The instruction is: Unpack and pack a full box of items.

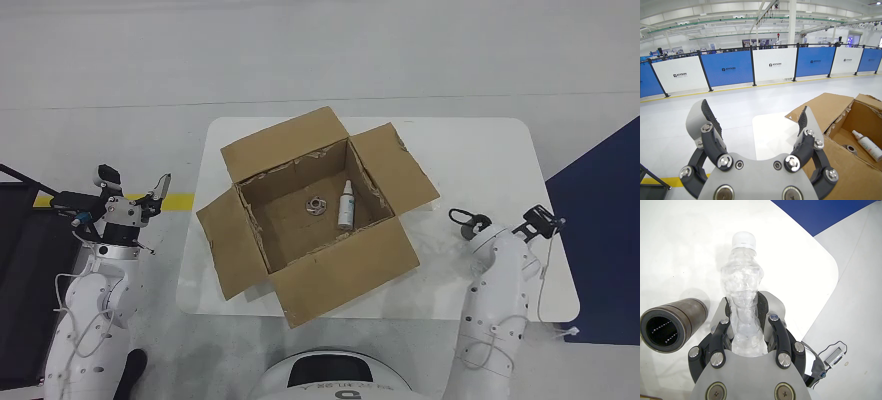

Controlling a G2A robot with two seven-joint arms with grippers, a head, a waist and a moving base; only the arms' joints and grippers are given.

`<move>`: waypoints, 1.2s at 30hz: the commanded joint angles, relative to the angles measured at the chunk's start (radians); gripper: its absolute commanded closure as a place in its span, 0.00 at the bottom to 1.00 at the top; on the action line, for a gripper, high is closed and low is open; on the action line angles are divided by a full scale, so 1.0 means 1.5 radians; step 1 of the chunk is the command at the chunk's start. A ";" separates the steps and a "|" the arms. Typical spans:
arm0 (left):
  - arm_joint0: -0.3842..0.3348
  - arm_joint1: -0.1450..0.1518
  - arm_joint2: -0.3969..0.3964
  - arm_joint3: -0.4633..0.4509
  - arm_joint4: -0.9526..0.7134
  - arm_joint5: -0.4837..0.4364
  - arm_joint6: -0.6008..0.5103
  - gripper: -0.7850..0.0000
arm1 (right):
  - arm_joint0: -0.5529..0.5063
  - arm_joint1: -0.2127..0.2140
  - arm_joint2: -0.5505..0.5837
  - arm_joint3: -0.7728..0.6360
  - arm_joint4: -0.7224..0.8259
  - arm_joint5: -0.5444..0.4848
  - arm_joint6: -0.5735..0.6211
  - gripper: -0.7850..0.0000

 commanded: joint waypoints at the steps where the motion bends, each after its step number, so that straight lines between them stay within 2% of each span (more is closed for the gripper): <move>1: 0.000 0.000 0.000 0.000 0.000 0.000 0.000 0.00 | -0.001 0.000 0.008 -0.005 0.014 0.003 -0.003 1.00; 5: 0.000 0.000 0.000 0.000 0.000 0.000 0.000 0.00 | -0.010 0.001 0.020 -0.022 0.051 0.011 -0.011 1.00; 9: 0.000 0.000 0.000 0.000 0.000 0.000 0.000 0.00 | -0.023 0.002 0.037 -0.056 0.137 0.038 -0.038 1.00; 12: 0.000 0.000 0.000 0.000 0.000 0.000 0.000 0.00 | -0.051 0.003 0.059 -0.115 0.258 0.066 -0.066 1.00; 17: 0.000 0.000 0.000 0.000 0.000 0.000 0.000 0.00 | -0.128 0.000 0.082 -0.260 0.540 0.114 -0.114 1.00; 20: 0.000 0.000 0.000 0.000 0.000 0.000 0.000 0.00 | -0.158 -0.004 0.080 -0.318 0.676 0.120 -0.120 1.00; 23: 0.000 0.000 0.000 0.000 0.000 0.000 0.000 0.00 | -0.173 -0.006 0.070 -0.357 0.760 0.103 -0.112 1.00; 28: 0.000 0.000 0.000 0.000 0.000 0.000 0.000 0.00 | -0.194 -0.006 0.014 -0.395 0.813 0.054 -0.136 1.00; 31: 0.000 0.000 0.000 0.000 0.000 0.000 0.000 0.00 | -0.204 -0.003 -0.024 -0.395 0.799 0.046 -0.140 1.00; 36: 0.000 0.000 0.000 0.000 0.000 0.000 0.000 0.00 | -0.204 -0.003 -0.024 -0.395 0.799 0.046 -0.140 1.00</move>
